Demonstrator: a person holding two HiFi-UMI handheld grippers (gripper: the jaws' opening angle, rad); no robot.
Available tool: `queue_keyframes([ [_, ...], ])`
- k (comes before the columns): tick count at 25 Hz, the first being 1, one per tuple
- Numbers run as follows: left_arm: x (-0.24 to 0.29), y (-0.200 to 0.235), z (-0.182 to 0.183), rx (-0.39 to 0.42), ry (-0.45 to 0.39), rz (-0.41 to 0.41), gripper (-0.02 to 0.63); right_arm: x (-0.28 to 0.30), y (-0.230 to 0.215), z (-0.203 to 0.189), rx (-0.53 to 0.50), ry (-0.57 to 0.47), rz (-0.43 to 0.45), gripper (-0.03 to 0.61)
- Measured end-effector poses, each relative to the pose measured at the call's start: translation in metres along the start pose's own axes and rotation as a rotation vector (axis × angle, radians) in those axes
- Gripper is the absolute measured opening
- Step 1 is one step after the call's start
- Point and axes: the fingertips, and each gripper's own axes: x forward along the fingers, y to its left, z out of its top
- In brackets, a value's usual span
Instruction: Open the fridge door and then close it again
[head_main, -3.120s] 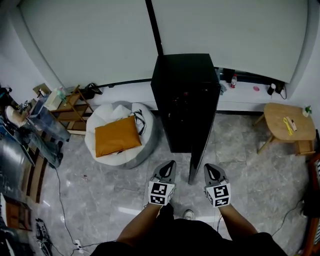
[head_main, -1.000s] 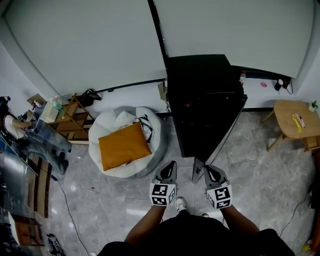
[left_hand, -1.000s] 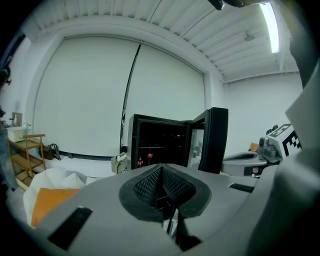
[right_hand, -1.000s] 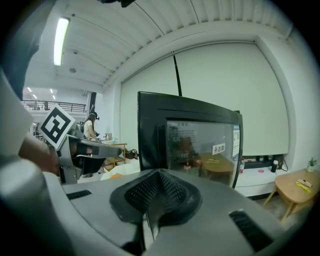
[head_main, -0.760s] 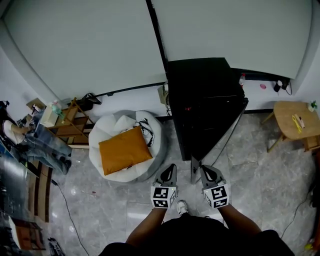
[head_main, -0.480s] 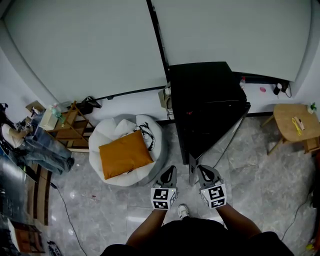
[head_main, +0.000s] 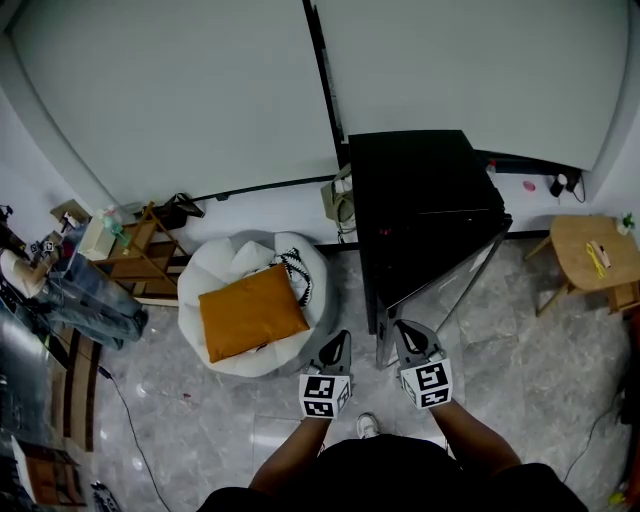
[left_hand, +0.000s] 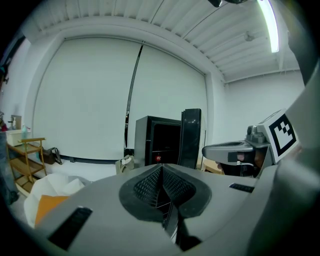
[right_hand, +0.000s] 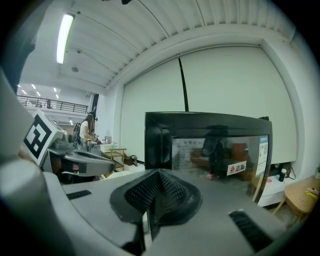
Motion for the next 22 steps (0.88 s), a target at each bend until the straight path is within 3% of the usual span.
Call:
queue_keyframes([
  [22,0.028,0.028,0.017,0.028,-0.025,-0.039,0.021,0.06,-0.01,0.013,0.002,0.017,-0.041,0.018],
])
